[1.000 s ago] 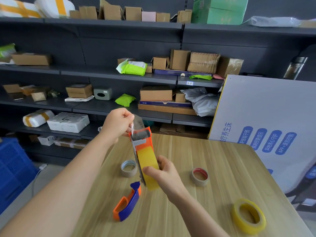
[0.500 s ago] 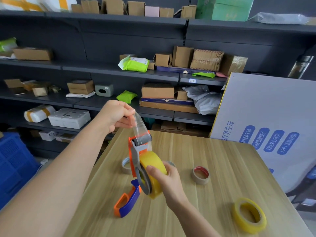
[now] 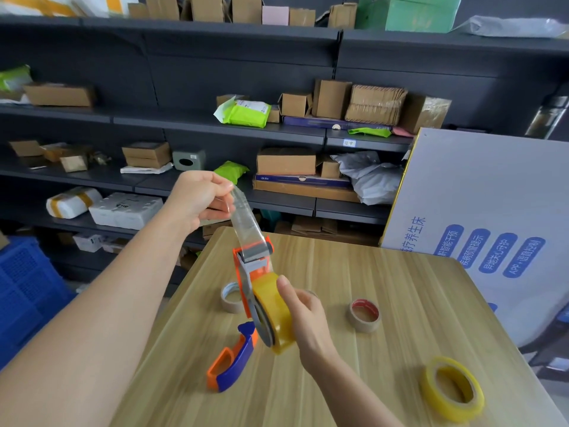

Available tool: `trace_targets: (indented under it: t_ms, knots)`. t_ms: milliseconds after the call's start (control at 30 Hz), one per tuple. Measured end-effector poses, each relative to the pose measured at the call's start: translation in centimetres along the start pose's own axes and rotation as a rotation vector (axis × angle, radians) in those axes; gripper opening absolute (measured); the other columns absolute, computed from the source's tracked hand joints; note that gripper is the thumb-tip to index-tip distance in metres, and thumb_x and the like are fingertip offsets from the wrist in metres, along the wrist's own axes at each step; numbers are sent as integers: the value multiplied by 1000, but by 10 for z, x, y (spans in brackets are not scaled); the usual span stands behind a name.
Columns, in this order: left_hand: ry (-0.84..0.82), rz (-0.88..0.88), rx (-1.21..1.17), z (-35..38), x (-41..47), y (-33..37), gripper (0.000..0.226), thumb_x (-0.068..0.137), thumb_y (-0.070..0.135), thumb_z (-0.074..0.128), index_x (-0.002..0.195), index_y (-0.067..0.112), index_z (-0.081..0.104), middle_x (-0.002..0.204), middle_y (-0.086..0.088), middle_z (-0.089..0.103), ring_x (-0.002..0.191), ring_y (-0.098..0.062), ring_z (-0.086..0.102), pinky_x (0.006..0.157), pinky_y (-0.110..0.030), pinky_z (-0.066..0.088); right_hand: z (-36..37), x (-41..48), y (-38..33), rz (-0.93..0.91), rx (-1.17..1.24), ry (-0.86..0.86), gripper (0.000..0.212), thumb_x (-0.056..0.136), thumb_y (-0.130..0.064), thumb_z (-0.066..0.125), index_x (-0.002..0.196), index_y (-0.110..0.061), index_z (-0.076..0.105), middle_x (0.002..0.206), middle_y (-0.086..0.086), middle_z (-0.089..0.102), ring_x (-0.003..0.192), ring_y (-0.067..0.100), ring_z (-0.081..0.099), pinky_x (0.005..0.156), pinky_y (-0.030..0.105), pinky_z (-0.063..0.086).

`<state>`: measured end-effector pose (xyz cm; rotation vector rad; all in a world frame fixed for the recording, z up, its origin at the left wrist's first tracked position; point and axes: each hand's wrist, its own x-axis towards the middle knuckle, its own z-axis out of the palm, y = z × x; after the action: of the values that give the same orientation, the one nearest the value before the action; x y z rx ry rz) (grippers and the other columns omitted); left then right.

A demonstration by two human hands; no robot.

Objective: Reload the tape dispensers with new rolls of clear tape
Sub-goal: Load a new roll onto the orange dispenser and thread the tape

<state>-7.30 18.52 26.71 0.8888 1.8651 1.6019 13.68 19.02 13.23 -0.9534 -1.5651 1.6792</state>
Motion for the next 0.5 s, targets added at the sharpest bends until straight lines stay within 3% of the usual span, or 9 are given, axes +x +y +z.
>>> trace_targets:
  t_ms: [67, 133, 300, 400, 500]
  knots:
    - [-16, 21, 21, 3, 0, 3, 14, 92, 5, 58, 79, 9, 63, 64, -8, 64, 59, -20, 65, 59, -34, 57, -1, 4, 3, -11, -43, 11, 80, 69, -70, 63, 90, 7, 64, 75, 13, 64, 69, 23, 64, 65, 29, 54]
    - [3, 29, 9, 4, 3, 5, 15, 91, 4, 58, 79, 9, 63, 60, -8, 64, 60, -21, 65, 61, -36, 58, -3, 6, 2, -13, -60, 23, 75, 63, -69, 64, 92, -1, 69, 86, 17, 71, 84, 33, 70, 73, 40, 58]
    - [70, 8, -72, 6, 11, 9, 17, 92, 2, 55, 78, 8, 62, 46, -3, 61, 56, -19, 64, 57, -31, 57, -10, 9, -7, -18, -31, 23, 65, 68, -63, 68, 92, -3, 70, 91, 19, 71, 80, 26, 70, 73, 36, 57]
    - [106, 0, -105, 9, 13, 8, 17, 93, 2, 54, 79, 8, 62, 53, -7, 60, 58, -19, 64, 56, -31, 56, -12, 10, -13, 4, -25, 14, 49, 80, -53, 70, 90, -5, 70, 91, 17, 73, 82, 26, 71, 75, 36, 58]
    - [129, 15, -136, 15, 14, 4, 17, 93, 4, 55, 80, 9, 62, 62, -8, 59, 60, -20, 62, 59, -33, 55, -13, 11, -15, -14, -5, 21, 55, 72, -55, 71, 86, -2, 71, 79, 16, 71, 70, 21, 66, 66, 34, 53]
